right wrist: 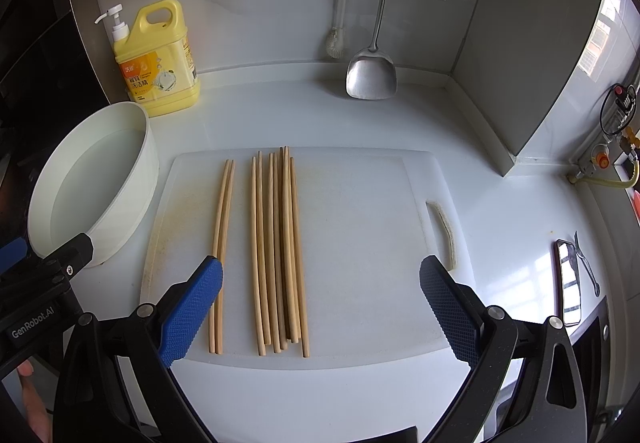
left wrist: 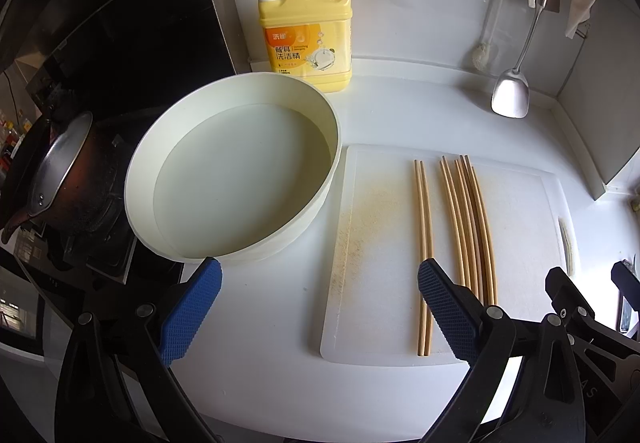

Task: Organize utensils

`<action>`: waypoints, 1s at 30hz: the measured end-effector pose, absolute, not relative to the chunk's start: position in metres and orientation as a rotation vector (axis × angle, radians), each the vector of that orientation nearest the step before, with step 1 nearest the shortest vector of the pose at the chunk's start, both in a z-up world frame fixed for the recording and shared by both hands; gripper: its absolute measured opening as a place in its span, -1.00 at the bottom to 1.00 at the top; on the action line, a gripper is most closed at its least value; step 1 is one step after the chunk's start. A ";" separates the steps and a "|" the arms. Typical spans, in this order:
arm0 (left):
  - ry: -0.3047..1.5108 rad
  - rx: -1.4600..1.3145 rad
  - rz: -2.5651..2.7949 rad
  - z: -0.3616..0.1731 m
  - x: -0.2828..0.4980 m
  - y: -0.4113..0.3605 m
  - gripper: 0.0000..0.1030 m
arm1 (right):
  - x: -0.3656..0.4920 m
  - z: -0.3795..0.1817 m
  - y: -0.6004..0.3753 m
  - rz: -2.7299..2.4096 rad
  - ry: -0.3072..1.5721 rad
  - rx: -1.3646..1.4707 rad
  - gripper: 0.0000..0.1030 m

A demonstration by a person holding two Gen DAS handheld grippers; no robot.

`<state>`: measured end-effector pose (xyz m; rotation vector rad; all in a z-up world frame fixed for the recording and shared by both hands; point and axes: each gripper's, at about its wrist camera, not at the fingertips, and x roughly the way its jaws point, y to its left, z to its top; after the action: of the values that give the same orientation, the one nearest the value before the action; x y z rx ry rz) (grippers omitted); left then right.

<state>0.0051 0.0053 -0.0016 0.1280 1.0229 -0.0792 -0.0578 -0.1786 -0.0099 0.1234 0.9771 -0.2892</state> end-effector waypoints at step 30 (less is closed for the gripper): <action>1.017 0.128 -0.079 0.006 0.004 0.008 0.88 | -0.058 -0.008 -0.179 -0.289 0.979 0.128 0.83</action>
<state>0.0038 0.0083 0.0060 0.1282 1.0169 -0.0794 -0.0582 -0.1795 -0.0084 0.1278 0.9787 -0.2887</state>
